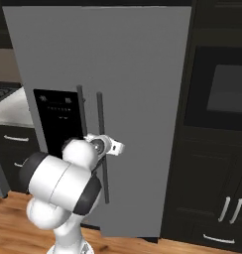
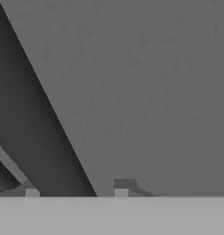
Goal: Retrieve the sausage and cheese from the fridge and place them on the cutting board on the counter.
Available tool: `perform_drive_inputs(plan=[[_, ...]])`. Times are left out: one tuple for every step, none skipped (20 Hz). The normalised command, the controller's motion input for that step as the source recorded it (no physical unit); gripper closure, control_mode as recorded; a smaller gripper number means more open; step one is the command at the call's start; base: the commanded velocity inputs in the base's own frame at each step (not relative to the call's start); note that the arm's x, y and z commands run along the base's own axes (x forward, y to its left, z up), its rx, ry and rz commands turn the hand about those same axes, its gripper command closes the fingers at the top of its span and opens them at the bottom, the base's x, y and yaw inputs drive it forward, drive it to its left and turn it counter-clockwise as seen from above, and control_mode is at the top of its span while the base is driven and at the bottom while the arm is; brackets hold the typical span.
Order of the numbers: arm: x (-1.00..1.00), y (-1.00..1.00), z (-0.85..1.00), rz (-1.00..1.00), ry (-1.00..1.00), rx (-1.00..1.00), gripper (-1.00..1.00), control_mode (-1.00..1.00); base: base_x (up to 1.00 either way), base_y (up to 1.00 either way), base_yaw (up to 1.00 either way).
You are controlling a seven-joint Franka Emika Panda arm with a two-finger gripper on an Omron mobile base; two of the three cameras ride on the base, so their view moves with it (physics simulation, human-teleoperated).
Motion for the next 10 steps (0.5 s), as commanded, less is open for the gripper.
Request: perform_drive_inputs(plan=[[-0.45, -0.81, 0.0, -0.07, 0.11, 0.03, 1.0, -1.0, 0.0, 0.0, 0.0], [-0.45, -0.81, 0.0, -0.07, 0.12, 0.03, 1.0, -1.0, 0.0, 0.0, 0.0], [-0.43, -0.81, 0.0, -0.08, 0.13, 0.02, 1.0, -1.0, 0.0, 0.0, 0.0], [-0.42, -0.82, 0.0, -0.08, 0.14, 0.01, 1.0, -1.0, 0.0, 0.0, 0.0], [-0.38, -0.77, 0.0, -0.08, 0.16, 0.0, 1.0, -1.0, 0.0, 0.0, 0.0], [-0.33, -0.73, 0.0, -0.09, 0.17, 0.0, 1.0, -1.0, 0.0, 0.0, 0.0], [-0.31, -0.74, 0.0, -0.09, 0.19, 0.0, 1.0, -1.0, 0.0, 0.0, 0.0], [-0.27, -0.71, 0.0, -0.1, 0.22, 0.0, 1.0, -1.0, 0.0, 0.0, 0.0], [-0.24, -0.69, 0.0, -0.11, 0.26, 0.0, 1.0, -1.0, 0.0, 0.0, 0.0], [-0.22, -0.66, 0.0, -0.13, 0.31, 0.0, 1.0, -1.0, 0.0, 0.0, 0.0]])
